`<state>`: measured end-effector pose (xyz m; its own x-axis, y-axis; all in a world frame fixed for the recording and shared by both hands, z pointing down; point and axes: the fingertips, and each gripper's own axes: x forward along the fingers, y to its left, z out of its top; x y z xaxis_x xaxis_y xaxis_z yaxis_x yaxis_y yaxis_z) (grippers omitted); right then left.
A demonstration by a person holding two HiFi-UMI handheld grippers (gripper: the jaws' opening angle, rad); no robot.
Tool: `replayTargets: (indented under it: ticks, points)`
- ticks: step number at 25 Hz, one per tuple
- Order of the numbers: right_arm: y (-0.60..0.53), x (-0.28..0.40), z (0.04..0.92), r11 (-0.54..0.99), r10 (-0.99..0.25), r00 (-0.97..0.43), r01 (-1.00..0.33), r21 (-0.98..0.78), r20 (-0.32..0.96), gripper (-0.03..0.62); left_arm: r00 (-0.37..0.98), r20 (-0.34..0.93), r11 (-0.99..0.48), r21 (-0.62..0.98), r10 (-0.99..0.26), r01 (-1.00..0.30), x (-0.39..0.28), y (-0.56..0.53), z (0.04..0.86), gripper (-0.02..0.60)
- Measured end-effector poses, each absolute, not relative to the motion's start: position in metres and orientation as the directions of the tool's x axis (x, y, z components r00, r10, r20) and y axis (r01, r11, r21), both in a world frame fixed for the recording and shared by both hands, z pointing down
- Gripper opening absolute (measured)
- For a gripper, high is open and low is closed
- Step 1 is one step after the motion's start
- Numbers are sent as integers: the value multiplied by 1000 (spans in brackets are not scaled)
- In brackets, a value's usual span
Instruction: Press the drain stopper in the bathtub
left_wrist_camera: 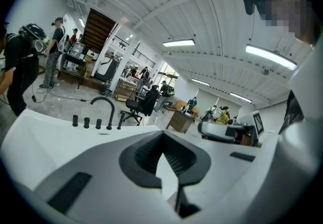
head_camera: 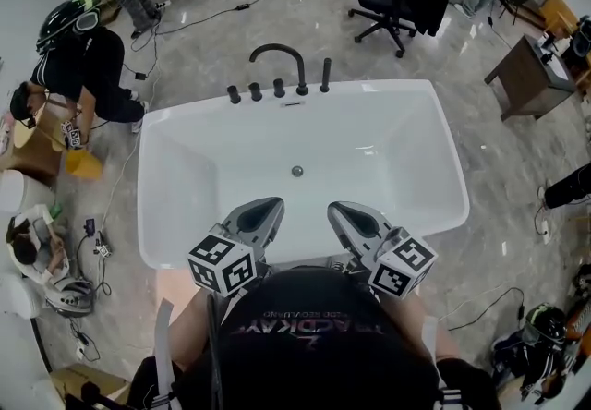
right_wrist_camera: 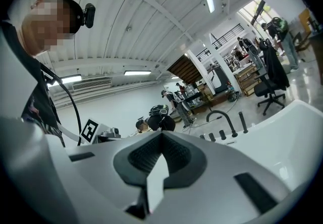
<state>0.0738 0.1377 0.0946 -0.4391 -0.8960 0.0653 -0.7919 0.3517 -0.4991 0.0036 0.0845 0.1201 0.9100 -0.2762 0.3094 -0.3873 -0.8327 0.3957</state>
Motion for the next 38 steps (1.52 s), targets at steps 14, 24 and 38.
replayTargets:
  ticks: [14,24,38]
  points:
    - [135,58,98,389,-871,-485,-780,-491,81,11,903,314,-826,392,-293,-404,-4,85,122,5]
    - [135,56,101,391,-865,-493,-778,-493,91,11,901,320,-820,401,-292,-408,-2,83,123,3]
    - [133,57,103,388,-864,-495,-767,-511,88,11,899,333,-833,378,-286,-405,0,85,121,5]
